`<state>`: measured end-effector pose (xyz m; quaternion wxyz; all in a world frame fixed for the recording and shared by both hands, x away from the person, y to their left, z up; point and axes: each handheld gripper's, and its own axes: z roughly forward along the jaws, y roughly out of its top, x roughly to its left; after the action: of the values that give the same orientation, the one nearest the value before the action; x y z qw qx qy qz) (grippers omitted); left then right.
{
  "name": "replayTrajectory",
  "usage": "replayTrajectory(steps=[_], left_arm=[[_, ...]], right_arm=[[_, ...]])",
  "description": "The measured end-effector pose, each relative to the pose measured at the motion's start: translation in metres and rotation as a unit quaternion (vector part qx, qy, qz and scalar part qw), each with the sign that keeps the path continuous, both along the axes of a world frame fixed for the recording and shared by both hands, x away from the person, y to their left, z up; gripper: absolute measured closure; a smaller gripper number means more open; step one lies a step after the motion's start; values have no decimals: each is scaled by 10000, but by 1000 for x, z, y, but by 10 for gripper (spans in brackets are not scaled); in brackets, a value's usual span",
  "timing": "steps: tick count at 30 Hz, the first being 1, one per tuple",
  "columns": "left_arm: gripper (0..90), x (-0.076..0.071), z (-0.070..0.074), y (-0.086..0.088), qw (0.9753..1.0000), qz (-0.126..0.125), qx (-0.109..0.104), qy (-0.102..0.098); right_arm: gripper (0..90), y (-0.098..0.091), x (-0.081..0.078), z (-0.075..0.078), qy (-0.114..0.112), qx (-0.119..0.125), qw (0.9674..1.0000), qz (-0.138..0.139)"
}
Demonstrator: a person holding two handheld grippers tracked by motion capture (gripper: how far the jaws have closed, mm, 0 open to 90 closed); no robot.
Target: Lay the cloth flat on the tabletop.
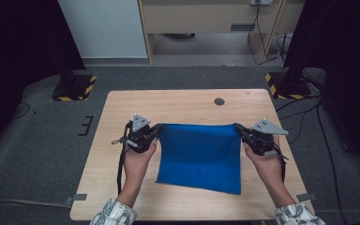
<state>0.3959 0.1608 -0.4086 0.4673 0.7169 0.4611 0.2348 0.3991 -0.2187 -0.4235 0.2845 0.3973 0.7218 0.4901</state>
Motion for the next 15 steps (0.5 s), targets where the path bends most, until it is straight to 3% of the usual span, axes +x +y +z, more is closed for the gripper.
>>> replayTrajectory(steps=[10, 15], left_arm=[[864, 16, -15, 0, 9999, 98, 73, 94], [866, 29, -25, -2, 9994, 188, 247, 134]], right_arm=[[889, 5, 21, -10, 101, -119, 9999, -35], [889, 7, 35, -16, 195, -168, 9997, -49]])
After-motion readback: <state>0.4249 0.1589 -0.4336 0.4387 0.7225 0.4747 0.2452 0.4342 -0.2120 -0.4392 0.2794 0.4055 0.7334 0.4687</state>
